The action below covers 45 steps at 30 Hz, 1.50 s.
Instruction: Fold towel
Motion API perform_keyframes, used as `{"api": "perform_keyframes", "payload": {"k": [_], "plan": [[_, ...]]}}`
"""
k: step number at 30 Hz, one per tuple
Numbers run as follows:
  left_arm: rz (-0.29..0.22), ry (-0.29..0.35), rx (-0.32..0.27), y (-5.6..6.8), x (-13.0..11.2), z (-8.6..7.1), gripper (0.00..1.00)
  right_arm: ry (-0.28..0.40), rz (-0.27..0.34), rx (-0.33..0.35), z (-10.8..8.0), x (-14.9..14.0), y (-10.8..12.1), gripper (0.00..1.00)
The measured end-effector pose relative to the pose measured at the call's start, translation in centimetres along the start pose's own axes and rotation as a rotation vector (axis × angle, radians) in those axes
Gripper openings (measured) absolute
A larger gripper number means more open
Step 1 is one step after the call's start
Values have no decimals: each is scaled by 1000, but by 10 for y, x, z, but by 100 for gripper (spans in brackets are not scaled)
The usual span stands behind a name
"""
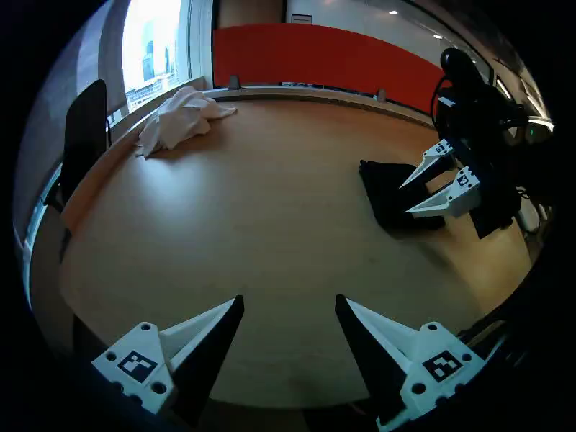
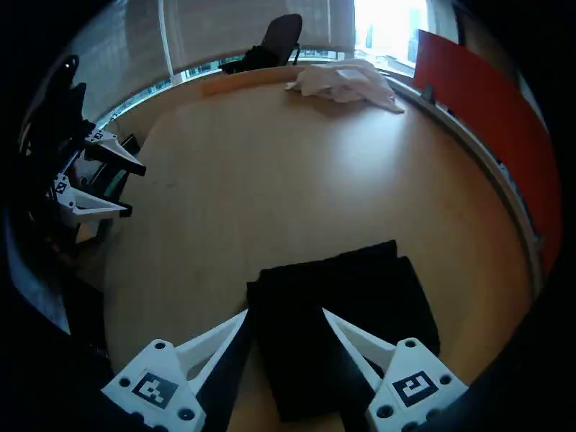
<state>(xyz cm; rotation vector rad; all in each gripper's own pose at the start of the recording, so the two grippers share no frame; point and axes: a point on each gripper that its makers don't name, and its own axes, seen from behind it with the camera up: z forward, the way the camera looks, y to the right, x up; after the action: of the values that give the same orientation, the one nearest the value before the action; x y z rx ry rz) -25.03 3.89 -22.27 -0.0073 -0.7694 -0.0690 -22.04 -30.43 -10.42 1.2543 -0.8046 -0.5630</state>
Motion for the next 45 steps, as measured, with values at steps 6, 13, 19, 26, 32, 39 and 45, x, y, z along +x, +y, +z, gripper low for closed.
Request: {"api": "perform_keyframes", "payload": {"k": [6, 13, 19, 26, 32, 39, 45], "plan": [[2, 0, 0, -1, 0, 0, 94, 0, 7, -16, -8, -7, 1, 60], [11, -1, 0, 0, 0, 0, 94, -14, 25, -41, -22, -26, 2, 60], [17, 1, -2, 0, 1, 0, 94, -31, 44, -69, -37, -45, 4, 60], [24, 1, -5, 1, 2, 0, 94, -50, 68, -95, -48, -65, 8, 60], [30, 0, -7, 2, 3, 0, 94, -61, 89, -110, -52, -77, 6, 60], [34, 1, -8, 1, 4, 0, 94, -81, 113, -123, -51, -95, 0, 60], [37, 0, -9, 2, 3, 0, 94, -80, 133, -131, -50, -98, -1, 60]]}}
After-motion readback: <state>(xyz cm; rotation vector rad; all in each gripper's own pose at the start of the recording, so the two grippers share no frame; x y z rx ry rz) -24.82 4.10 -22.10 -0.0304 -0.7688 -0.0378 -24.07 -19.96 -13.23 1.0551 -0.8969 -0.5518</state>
